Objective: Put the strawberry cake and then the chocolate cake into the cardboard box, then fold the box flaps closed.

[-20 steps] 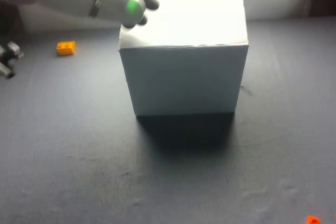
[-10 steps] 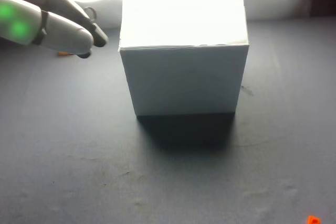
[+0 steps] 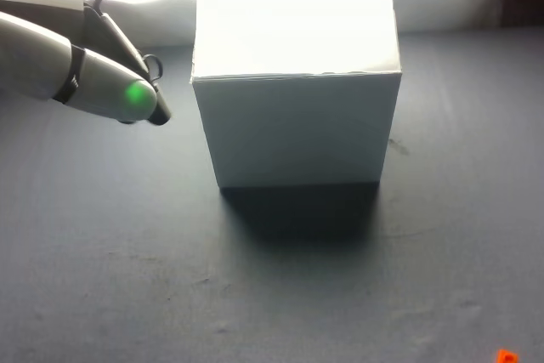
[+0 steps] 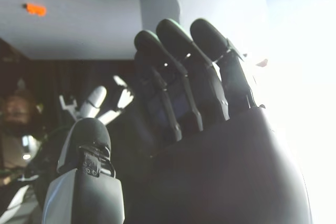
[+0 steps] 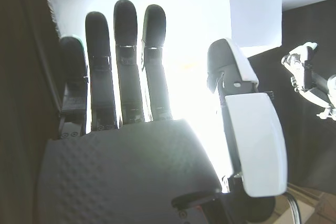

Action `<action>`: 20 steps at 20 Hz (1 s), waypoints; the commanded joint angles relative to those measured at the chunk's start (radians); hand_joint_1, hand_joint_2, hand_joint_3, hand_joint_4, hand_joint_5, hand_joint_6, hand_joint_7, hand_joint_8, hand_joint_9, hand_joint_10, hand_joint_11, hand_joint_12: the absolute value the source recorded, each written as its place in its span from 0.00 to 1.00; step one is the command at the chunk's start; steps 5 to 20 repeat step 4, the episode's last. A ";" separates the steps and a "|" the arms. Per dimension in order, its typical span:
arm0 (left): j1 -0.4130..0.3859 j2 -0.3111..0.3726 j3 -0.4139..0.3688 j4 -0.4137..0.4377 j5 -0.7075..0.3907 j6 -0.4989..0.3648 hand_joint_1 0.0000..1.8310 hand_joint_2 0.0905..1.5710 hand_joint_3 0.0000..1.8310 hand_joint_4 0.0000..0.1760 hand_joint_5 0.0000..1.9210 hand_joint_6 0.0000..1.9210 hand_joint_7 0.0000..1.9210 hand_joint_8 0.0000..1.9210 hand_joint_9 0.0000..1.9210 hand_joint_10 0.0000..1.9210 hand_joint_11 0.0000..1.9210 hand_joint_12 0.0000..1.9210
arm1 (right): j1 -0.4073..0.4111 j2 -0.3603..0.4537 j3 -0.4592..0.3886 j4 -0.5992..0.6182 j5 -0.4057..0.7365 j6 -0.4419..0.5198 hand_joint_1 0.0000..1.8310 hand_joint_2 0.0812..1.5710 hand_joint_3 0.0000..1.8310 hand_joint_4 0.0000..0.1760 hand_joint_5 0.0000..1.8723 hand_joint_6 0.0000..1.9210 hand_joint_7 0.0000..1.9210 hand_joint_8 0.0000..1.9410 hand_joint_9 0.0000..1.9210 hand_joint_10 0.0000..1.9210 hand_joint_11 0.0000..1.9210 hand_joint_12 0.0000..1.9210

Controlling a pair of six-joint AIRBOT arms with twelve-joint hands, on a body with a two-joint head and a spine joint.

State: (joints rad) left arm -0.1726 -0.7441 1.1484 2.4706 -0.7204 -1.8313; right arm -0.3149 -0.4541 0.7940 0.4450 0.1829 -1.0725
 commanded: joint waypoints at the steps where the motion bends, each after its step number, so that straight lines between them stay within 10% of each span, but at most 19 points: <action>1: -0.015 0.011 -0.001 -0.037 0.058 -0.009 0.12 0.76 0.00 0.00 0.42 0.06 0.28 0.61 0.22 0.73 0.09 0.89 | 0.013 0.013 0.002 0.001 0.112 0.006 0.17 0.80 0.00 0.00 0.33 0.51 0.33 0.53 0.25 0.67 0.10 0.90; 4: -0.015 0.012 -0.003 -0.035 0.058 -0.009 0.12 0.77 0.00 0.00 0.38 0.18 0.31 0.58 0.24 0.71 0.10 0.90 | 0.013 0.013 0.002 0.001 0.112 0.005 0.16 0.80 0.00 0.00 0.34 0.51 0.35 0.52 0.26 0.65 0.12 0.90; 20: -0.015 0.012 -0.003 -0.035 0.058 -0.009 0.12 0.77 0.00 0.00 0.38 0.18 0.31 0.58 0.24 0.71 0.10 0.90 | 0.013 0.013 0.002 0.001 0.112 0.005 0.16 0.80 0.00 0.00 0.34 0.51 0.35 0.52 0.26 0.65 0.12 0.90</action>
